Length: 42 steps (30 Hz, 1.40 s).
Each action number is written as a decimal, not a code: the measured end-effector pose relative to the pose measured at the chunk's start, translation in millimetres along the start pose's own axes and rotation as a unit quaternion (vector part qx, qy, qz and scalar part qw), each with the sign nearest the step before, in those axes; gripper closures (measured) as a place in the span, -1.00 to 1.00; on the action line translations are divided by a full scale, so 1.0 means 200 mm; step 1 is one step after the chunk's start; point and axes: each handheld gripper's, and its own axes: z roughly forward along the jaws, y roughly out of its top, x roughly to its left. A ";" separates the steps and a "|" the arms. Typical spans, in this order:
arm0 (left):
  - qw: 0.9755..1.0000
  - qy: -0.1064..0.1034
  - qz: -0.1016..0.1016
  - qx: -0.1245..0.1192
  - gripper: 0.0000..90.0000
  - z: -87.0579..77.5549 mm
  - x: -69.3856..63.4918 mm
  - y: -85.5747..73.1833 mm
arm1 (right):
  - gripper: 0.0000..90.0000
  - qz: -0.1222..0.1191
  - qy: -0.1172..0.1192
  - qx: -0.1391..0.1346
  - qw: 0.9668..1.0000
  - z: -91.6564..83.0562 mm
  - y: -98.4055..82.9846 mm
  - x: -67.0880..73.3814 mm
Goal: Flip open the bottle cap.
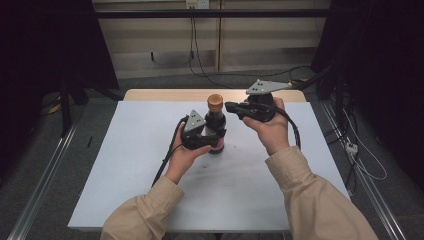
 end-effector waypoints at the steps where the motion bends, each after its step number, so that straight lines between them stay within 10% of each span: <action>1: 1.000 0.001 -0.003 -0.001 -0.31 0.00 0.00 0.00 | 1.00 0.002 0.001 0.002 1.000 0.01 0.00 0.00; 42: 1.000 0.002 -0.010 -0.004 -0.31 0.00 0.01 0.00 | 1.00 0.012 0.014 -0.014 1.000 0.03 0.06 0.02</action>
